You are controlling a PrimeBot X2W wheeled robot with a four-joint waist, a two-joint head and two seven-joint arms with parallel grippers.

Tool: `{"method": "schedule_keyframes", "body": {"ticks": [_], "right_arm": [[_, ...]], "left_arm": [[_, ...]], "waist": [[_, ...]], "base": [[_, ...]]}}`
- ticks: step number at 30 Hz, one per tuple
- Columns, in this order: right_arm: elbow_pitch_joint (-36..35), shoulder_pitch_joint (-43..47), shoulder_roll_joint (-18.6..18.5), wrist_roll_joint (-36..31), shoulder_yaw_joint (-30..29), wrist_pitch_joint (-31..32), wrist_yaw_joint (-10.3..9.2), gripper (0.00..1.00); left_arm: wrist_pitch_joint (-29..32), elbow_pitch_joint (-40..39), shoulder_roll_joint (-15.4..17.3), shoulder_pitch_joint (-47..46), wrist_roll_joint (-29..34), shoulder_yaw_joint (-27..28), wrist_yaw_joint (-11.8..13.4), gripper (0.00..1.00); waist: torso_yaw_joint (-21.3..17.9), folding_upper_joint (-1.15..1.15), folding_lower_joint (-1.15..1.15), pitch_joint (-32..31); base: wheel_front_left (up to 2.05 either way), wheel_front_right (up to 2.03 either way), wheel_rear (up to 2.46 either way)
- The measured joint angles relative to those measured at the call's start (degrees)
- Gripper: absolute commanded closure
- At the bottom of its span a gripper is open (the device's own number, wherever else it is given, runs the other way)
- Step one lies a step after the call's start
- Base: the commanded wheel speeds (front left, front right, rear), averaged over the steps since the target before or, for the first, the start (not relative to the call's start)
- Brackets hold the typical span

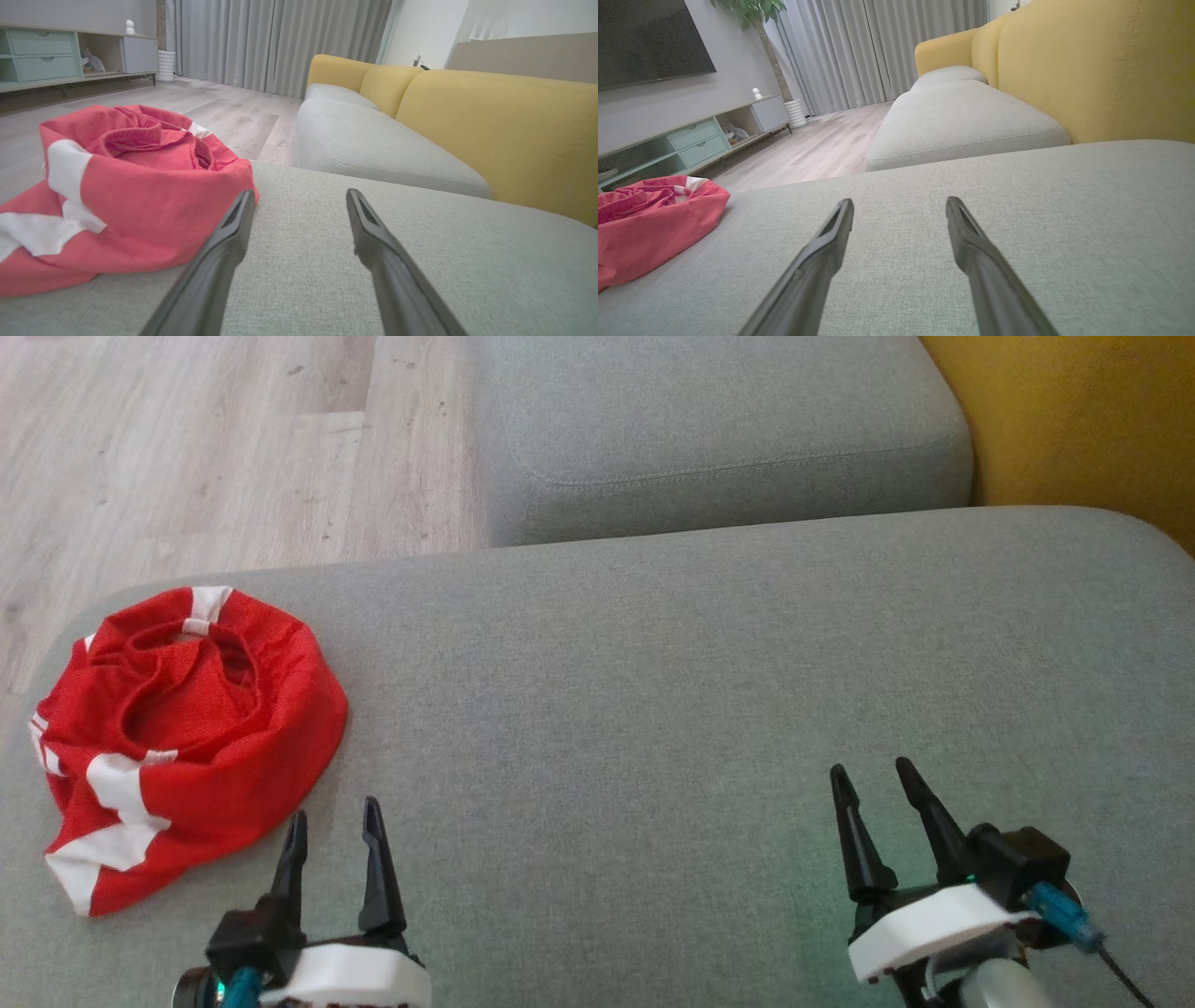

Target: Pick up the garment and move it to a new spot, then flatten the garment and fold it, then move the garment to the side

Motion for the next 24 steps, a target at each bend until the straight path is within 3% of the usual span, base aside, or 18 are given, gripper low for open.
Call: {"method": "schedule_keyframes", "body": {"ticks": [17, 24], "right_arm": [[1.69, -0.16, -0.04, -11.07, 0.73, -2.50, 0.00, 0.00], [2.82, -0.16, -0.04, -11.37, 0.10, -2.59, 0.00, 0.00]], "left_arm": [[-2.49, 2.52, 0.04, -0.01, 10.27, -0.19, 1.31, 0.00], [-2.49, 3.18, 0.05, -0.01, 10.68, -0.29, 1.52, 0.00]], "waist": [[0.08, 0.00, -0.01, -0.42], [0.13, 0.00, -0.01, -0.64]], "base": [[0.00, 0.00, 0.00], [0.00, 0.00, 0.00]]}}
